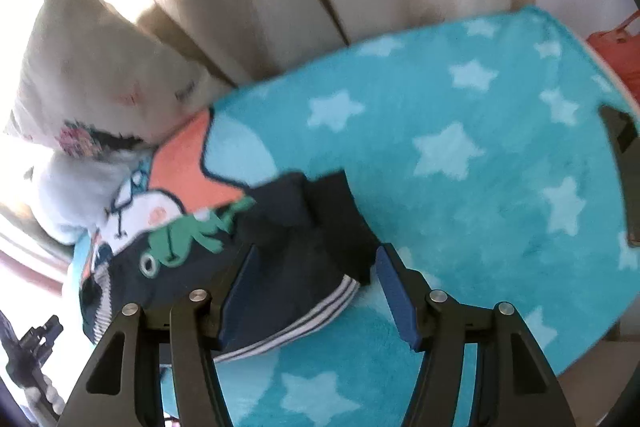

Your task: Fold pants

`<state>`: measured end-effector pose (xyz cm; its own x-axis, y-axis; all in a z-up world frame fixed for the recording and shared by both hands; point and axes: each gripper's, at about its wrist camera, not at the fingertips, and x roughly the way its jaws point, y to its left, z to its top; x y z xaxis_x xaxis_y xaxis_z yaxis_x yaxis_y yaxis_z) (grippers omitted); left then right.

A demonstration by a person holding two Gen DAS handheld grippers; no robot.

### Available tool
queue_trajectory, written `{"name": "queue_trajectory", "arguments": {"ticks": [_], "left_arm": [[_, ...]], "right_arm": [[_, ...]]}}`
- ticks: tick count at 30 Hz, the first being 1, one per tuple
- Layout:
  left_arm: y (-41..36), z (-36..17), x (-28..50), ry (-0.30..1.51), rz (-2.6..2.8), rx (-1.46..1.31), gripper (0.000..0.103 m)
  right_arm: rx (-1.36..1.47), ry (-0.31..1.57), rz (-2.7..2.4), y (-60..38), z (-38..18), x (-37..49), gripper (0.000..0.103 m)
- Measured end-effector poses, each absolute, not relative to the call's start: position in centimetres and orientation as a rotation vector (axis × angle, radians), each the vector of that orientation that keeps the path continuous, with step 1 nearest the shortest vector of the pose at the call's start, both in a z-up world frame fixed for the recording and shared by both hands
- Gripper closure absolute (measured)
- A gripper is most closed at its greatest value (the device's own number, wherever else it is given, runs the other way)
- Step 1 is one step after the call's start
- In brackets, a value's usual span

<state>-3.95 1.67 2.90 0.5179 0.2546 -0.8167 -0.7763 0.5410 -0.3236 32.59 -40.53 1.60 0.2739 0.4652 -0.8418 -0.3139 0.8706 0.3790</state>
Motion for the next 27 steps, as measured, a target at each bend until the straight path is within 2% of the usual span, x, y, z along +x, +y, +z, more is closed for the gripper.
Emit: {"name": "queue_trajectory", "arguments": {"ticks": [6,10,16,22,27], "left_arm": [[4.5,2.4,-5.5,0.822,0.694,-0.726,0.062],[6.6,2.1,-6.9,0.830,0.688,-0.730,0.062],[10.1,2.3,-9.4,0.821,0.692,-0.757,0.062],[12.4,1.6,-12.0,0.814,0.696,-0.812,0.062],[13.4,0.3,-13.7,0.819,0.700,-0.856,0.062]], "right_arm": [[0.140,1.146,0.573,-34.7,5.2,29.7,0.037],[0.015,1.198,0.772,-24.7,5.7,24.9,0.037],[-0.132,1.337,1.001,-11.3,3.9,18.1,0.037],[-0.285,1.374,1.038,-3.4,1.7,14.1,0.037],[-0.444,1.354,0.954,0.0,-1.0,11.9,0.026]]}}
